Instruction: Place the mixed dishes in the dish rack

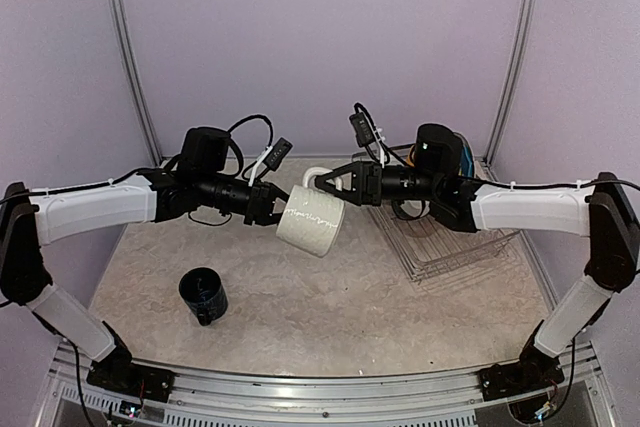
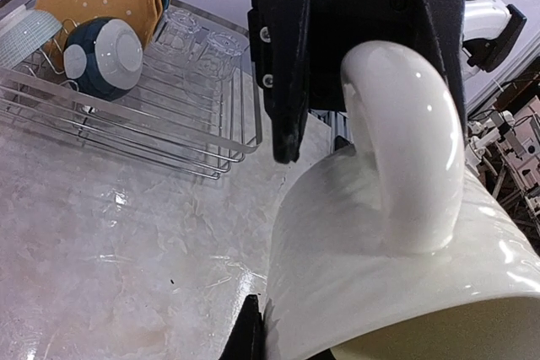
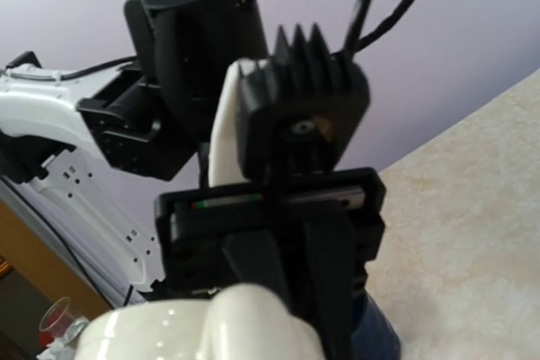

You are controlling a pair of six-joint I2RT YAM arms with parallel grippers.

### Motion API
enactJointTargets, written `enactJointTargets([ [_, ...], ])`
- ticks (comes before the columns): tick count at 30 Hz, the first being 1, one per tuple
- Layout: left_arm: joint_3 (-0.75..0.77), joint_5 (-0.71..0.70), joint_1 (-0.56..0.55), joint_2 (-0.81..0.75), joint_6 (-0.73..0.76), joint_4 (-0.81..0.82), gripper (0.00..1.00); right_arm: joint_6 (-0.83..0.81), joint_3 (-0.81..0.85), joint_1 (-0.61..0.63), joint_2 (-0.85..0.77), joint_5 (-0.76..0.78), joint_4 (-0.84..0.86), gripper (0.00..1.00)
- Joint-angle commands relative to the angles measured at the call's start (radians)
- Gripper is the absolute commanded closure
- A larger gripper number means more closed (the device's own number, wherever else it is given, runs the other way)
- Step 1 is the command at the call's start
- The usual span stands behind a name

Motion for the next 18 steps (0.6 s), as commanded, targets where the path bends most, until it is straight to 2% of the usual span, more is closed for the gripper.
enactJointTargets([
  [1,0.014,0.058,-0.010,-0.009,0.004,0.081,1.00,0.011,-0.004,0.016,0.027,-0.056,0.045,0.60],
  [8,0.020,0.070,-0.012,0.007,0.003,0.077,1.00,0.019,0.009,0.030,0.056,-0.089,0.068,0.59],
  [12,0.023,0.073,-0.014,0.013,0.005,0.069,1.00,0.022,0.014,0.036,0.063,-0.104,0.083,0.63],
  [15,0.025,0.074,-0.014,0.013,0.007,0.068,1.00,0.026,0.017,0.037,0.066,-0.114,0.096,0.75],
  [18,0.022,0.069,-0.014,0.015,0.005,0.070,1.00,0.020,0.017,0.037,0.054,-0.115,0.093,0.96],
])
